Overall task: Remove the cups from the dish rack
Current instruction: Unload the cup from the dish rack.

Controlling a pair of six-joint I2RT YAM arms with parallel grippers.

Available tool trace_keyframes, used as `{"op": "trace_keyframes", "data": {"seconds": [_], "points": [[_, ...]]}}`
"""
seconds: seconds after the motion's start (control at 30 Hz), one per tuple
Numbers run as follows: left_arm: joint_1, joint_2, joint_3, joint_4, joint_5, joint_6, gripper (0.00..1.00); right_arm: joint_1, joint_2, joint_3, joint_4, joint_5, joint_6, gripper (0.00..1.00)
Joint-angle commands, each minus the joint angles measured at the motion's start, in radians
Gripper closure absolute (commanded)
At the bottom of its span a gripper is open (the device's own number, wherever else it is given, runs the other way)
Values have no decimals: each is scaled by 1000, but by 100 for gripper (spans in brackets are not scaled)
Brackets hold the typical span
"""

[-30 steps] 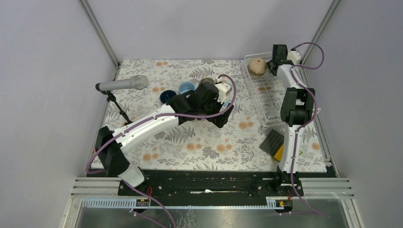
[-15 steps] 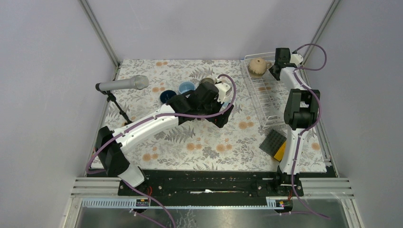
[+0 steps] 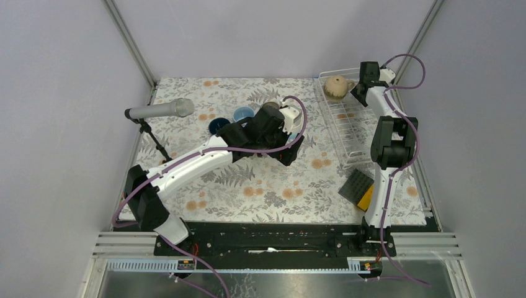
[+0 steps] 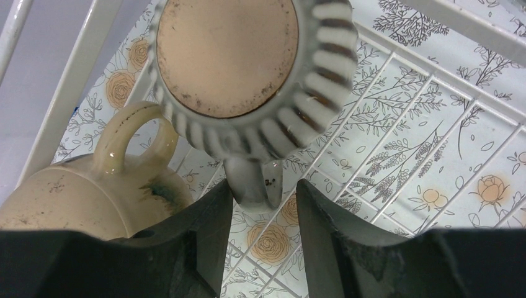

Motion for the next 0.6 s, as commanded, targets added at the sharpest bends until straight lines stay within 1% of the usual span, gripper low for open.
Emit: {"op": "trace_keyframes", "data": {"seconds": [0.0,0.27,0.57], "points": [[10,-31,2,50,6,-2,1,-5,11,54,-29,17,-52,50],[14,-26,2,49,8,-2,1,-5,-8,40,-44,29,-106,49],[24,-26,3,50,15,-4,1,-5,14,77,-46,8,-240,49]]}}
